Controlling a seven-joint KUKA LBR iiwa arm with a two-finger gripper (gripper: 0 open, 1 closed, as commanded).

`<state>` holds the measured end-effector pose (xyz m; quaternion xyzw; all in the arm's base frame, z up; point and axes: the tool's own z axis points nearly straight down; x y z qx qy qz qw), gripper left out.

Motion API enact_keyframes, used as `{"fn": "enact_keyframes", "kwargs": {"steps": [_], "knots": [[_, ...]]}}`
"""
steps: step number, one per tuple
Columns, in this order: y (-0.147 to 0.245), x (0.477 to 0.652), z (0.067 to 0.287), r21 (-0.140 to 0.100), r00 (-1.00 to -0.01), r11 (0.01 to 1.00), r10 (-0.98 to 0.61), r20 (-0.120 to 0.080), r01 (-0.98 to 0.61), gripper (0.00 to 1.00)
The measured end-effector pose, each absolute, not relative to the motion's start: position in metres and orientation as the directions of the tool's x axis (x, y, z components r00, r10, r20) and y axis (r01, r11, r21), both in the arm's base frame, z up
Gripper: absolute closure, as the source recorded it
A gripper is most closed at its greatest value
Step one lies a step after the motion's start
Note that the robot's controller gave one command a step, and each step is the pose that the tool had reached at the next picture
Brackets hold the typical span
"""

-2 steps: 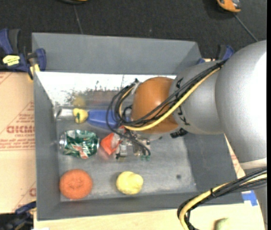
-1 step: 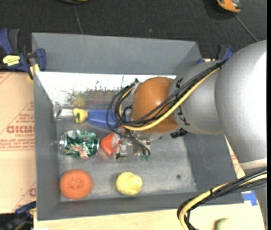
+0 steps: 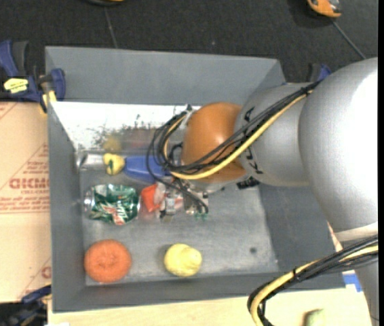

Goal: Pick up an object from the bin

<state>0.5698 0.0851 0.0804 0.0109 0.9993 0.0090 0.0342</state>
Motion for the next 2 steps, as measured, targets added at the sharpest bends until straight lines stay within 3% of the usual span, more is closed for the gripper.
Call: {"fn": "enact_keyframes", "kwargs": {"steps": [1, 2], "knots": [[0.0869, 0.5821, 0.0744, 0.017, -0.998, 1.0, 0.025, -0.063, 0.024, 1.0], [0.0879, 0.5811, 0.0744, 0.018, -0.997, 1.0, 0.025, -0.074, 0.024, 1.0]]}}
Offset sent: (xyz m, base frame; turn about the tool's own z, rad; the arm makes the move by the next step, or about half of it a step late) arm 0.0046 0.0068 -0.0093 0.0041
